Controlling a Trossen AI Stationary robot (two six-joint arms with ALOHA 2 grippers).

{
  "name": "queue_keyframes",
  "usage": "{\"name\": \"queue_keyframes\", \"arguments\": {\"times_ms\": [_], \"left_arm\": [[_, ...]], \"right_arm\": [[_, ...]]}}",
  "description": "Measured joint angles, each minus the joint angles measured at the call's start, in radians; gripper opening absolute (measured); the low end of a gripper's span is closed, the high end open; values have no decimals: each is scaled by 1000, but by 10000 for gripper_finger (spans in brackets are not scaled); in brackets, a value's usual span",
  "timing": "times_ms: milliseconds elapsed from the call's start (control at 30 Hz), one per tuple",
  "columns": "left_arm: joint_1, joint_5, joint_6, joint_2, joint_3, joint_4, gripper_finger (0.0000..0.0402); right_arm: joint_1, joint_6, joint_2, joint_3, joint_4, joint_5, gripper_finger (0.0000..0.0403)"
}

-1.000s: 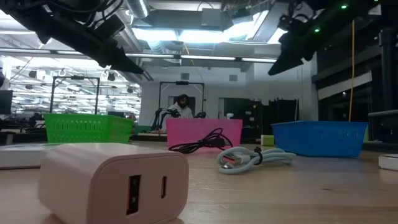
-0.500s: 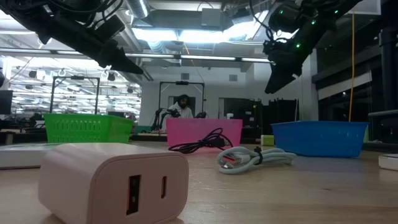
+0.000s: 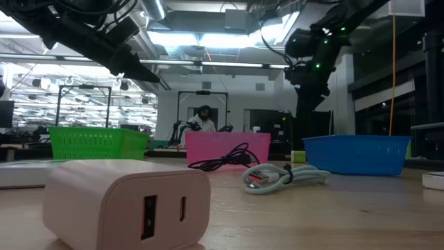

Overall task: Pick and place items into bin
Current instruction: Put the green charger adapter into the green basket

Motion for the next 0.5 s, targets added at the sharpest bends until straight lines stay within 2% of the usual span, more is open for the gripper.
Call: {"name": "queue_keyframes", "arguments": {"times_ms": [167,500], "left_arm": [[0,0,0,0,0,0,3],[0,0,0,0,0,0,3]], "right_arm": [[-8,-41,103,51,-27,-2,205],[-31,-107,233,56,30,25,204]]}}
